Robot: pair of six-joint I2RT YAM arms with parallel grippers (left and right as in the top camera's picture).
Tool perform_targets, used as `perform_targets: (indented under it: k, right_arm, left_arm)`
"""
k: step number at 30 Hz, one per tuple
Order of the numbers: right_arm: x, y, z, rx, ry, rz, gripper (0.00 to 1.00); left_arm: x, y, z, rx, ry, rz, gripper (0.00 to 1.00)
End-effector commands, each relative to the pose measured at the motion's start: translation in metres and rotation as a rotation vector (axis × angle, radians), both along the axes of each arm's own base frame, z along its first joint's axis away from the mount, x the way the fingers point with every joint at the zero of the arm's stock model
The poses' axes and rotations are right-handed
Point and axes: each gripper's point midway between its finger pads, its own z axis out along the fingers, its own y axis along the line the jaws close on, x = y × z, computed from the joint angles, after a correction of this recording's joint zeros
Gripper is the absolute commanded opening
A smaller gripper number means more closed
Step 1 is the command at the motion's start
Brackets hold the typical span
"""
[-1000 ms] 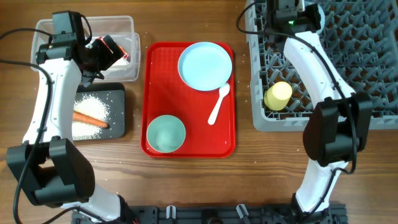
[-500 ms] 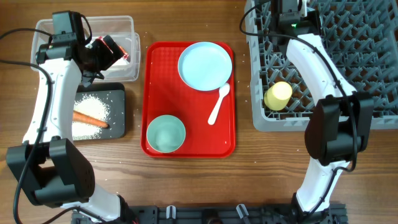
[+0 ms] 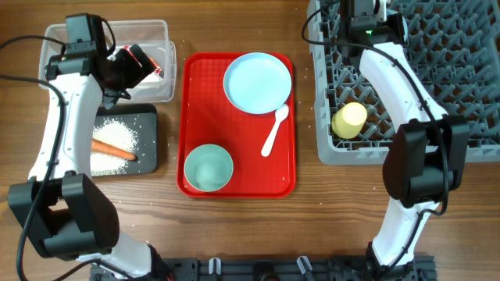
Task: Sort waste into correct bins and load items into the dishwasher rack
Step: 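Carry the light-blue bowl right and set it in the dish rack, then reach the right gripper to the pale green bowl and grasp its rim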
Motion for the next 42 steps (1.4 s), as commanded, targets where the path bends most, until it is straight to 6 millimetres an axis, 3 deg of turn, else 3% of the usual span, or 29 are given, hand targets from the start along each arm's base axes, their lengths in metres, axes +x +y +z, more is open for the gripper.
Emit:
perform_targets:
  k: [1, 7, 13, 27, 32, 42]
  right_arm:
    - [-0.004, -0.005, -0.021, -0.048, 0.052, -0.035, 0.06]
    - [0.017, -0.006, 0.008, -0.160, -0.009, -0.005, 0.08]
    - [0.040, 0.002, 0.023, -0.161, -0.095, 0.061, 0.04]
    - [0.055, 0.009, -0.018, -0.268, 0.055, 0.122, 0.04]
    - [0.055, 0.030, -0.020, -0.282, 0.069, 0.155, 0.05]
    - [0.042, 0.092, -0.031, -0.326, 0.160, 0.257, 0.39]
  left_arm:
    - [0.003, 0.000, 0.011, -0.010, -0.027, 0.010, 1.00]
    - [0.003, 0.000, 0.011, -0.010, -0.027, 0.010, 1.00]
    - [0.003, 0.000, 0.011, -0.010, -0.027, 0.010, 1.00]
    - [0.003, 0.000, 0.011, -0.010, -0.027, 0.009, 1.00]
    - [0.003, 0.000, 0.011, -0.010, -0.027, 0.010, 1.00]
    - [0.003, 0.000, 0.011, -0.010, -0.027, 0.010, 1.00]
